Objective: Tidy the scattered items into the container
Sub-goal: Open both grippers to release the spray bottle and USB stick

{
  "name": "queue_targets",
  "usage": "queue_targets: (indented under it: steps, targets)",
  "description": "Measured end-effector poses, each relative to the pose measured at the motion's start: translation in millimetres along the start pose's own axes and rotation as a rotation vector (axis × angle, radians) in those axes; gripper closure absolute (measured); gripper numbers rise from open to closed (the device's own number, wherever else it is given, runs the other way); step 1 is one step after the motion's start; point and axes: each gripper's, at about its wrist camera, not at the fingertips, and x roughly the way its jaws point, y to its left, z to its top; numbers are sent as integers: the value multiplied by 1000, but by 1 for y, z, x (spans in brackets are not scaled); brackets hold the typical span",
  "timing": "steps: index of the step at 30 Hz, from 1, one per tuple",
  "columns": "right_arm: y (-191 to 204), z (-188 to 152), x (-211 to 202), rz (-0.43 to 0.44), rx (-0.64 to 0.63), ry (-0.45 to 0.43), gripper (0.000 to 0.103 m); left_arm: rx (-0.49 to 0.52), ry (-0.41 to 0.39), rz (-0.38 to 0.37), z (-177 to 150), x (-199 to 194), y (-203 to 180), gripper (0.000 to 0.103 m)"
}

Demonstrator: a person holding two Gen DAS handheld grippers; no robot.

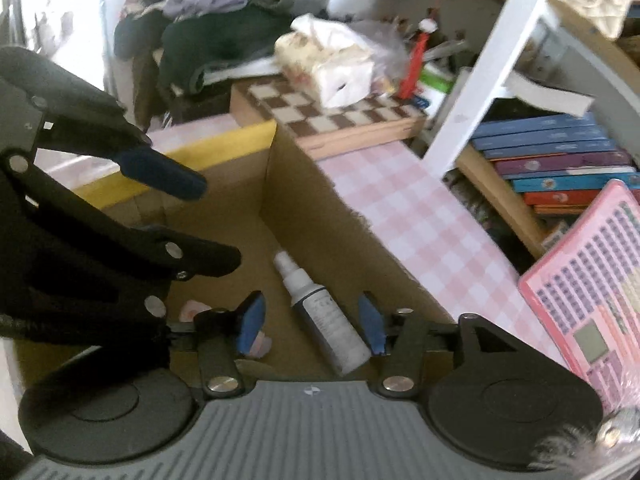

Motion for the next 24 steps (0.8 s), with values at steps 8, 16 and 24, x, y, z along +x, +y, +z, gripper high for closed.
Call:
queue_targets:
  steps: [8, 16, 24]
  targets:
    - [19, -15, -54, -100, 63, -94, 44, 13, -105, -7, -12, -49, -7, 30]
    - [38, -39, -101, -222, 161, -164, 44, 50, -167, -11, -37, -91, -13, 21]
    - [53, -63, -151, -271, 289, -231, 42, 21, -243, 2, -57, -133, -11, 16]
